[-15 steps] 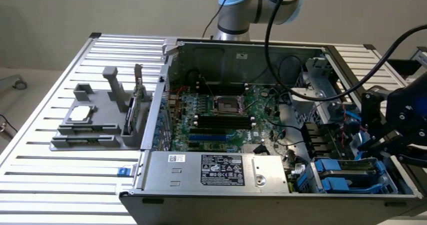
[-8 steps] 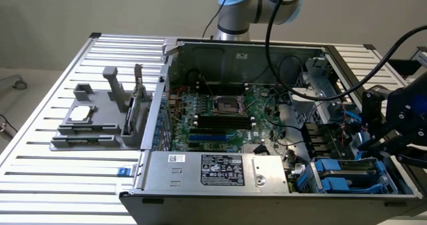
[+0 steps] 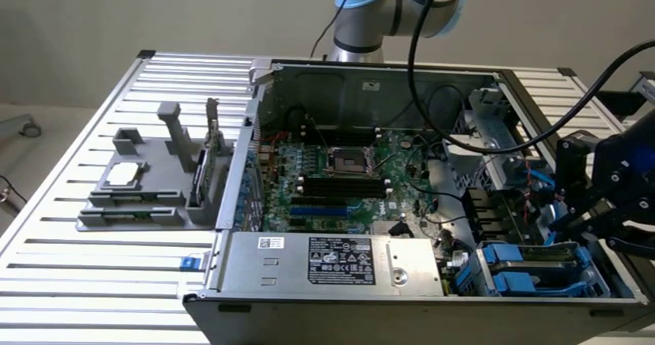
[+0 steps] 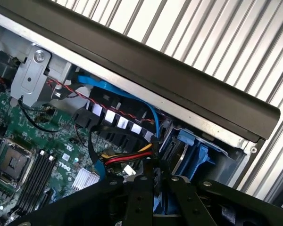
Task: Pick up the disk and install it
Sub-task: 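Insert the first disk wire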
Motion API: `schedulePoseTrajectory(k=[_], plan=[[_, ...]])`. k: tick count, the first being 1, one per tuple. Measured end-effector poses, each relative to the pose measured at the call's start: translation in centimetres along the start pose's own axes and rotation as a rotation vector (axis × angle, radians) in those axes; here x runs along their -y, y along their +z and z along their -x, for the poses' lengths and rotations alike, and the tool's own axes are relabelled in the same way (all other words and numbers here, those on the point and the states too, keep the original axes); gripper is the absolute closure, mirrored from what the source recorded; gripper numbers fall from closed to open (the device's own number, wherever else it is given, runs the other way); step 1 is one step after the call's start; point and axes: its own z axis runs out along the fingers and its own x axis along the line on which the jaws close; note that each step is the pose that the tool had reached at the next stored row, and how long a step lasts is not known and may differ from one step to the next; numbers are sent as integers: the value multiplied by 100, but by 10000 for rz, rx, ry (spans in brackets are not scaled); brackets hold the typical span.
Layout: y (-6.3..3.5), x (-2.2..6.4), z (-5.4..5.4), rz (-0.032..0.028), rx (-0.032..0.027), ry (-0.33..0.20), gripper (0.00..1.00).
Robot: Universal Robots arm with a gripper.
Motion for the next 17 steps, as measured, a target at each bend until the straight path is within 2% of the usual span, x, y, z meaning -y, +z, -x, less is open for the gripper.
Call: schedulePoseTrajectory(k=[1,3,5,8,12,15,17], plan=[[0,1,0,-26,68,39,84],[0,1,0,-104,258,114,84],[0,1,0,-222,522,166,84],[1,2,0,-426,972,233,84],[0,2,0,-644,1465,356,84],[0,2,0,-785,1774,454,84],[0,2,0,-865,1911,526,84]])
